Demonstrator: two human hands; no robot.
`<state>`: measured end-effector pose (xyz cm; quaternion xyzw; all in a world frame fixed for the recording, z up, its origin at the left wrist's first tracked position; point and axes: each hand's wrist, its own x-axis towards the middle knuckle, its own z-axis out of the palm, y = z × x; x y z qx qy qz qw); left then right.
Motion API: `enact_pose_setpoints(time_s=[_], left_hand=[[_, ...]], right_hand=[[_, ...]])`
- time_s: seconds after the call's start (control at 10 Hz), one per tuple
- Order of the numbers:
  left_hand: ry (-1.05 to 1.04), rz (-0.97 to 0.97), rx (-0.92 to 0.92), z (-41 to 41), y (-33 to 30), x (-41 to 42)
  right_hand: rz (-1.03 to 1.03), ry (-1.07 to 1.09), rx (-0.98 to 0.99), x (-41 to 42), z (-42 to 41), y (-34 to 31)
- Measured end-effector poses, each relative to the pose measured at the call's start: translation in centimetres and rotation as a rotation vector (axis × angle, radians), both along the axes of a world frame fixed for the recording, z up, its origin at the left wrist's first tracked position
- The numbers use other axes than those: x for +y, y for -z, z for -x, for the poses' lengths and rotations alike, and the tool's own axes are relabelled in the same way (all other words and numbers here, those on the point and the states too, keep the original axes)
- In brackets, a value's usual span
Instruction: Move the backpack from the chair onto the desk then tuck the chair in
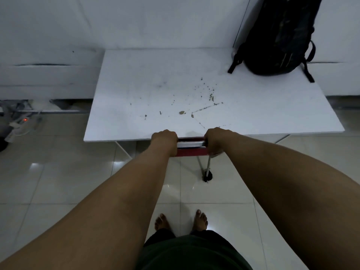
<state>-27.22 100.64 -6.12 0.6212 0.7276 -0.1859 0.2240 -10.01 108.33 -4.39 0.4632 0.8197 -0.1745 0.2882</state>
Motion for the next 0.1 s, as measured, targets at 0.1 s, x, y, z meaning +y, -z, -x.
enact_pose_setpoints(time_s=[0.1], left_hand=[[-0.034,0.032,0.025,0.18,-1.87,1.11]], right_hand=[[0.06,0.029,-0.051,1.71,0.91,-1.92]])
